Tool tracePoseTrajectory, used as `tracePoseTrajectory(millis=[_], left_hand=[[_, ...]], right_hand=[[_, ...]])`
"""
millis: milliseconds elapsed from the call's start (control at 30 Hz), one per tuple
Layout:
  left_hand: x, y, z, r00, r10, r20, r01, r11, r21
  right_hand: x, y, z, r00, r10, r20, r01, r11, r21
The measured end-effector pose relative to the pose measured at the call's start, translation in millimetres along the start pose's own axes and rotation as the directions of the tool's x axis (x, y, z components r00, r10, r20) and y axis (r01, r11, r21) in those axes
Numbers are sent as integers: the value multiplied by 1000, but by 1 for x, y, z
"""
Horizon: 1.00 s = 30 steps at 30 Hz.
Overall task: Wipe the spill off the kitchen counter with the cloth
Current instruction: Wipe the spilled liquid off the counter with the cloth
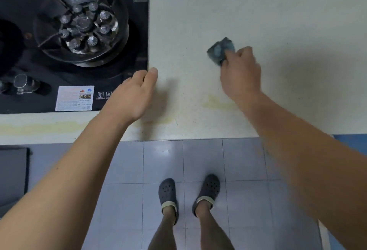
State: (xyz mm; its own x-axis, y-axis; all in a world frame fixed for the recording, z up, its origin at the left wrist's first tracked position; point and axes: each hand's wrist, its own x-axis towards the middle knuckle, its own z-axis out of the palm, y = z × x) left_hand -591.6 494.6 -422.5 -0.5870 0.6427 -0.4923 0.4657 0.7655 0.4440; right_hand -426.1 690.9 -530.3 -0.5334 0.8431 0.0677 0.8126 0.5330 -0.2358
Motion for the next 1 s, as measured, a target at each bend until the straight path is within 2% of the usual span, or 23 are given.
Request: tracePoseTrajectory(millis=[67, 100, 167, 200, 267, 367, 433, 500, 567, 667, 733, 833, 900, 1000], left_hand=[[7, -3, 1, 1000, -13, 2, 13, 1000, 6], [11, -5, 2, 1000, -11, 5, 11, 1000, 17], [18, -8, 5, 1000, -3, 2, 3, 999, 42], [19, -7, 5, 1000, -5, 7, 5, 998, 55], [22, -8, 6, 999, -26, 25, 24, 995, 98], [21, -6, 11, 999, -10, 49, 0, 983, 184], [19, 0, 15, 997, -17, 75, 6, 989, 145], [19, 8, 14, 998, -19, 66, 11, 991, 130], [22, 10, 12, 997, 55, 54, -65, 975, 211], [27, 0, 8, 997, 38, 74, -58, 951, 303], [28, -5, 10, 996, 46, 74, -67, 948, 310], [17, -9, 19, 996, 65, 65, -82, 950, 301], [14, -12, 22, 995, 83, 55, -95, 951, 294], [14, -11, 22, 994, 95, 54, -107, 941, 320]], right_hand=[[23, 31, -12, 965, 262, -26, -261, 965, 36], [28, 35, -15, 941, 339, -9, -339, 940, 38], [21, 17, -13, 932, 362, 12, -362, 931, 46], [8, -2, -8, 954, 301, 15, -301, 951, 64], [-33, -51, 3, 996, 82, 21, -83, 991, 107], [-101, -107, 8, 956, -259, 137, 244, 963, 119], [-108, -94, 3, 946, -301, 122, 285, 949, 137], [-89, -48, -3, 982, -185, 37, 182, 980, 82], [-64, 21, -16, 999, 34, -17, -34, 999, -9], [-50, 117, -44, 952, 302, -44, -304, 950, -71], [-59, 149, -54, 918, 394, -45, -396, 914, -91], [-85, 146, -52, 865, 499, -51, -501, 865, -38], [-98, 111, -43, 856, 514, -64, -514, 858, 8], [-119, 19, -18, 933, 355, -59, -354, 935, 40]])
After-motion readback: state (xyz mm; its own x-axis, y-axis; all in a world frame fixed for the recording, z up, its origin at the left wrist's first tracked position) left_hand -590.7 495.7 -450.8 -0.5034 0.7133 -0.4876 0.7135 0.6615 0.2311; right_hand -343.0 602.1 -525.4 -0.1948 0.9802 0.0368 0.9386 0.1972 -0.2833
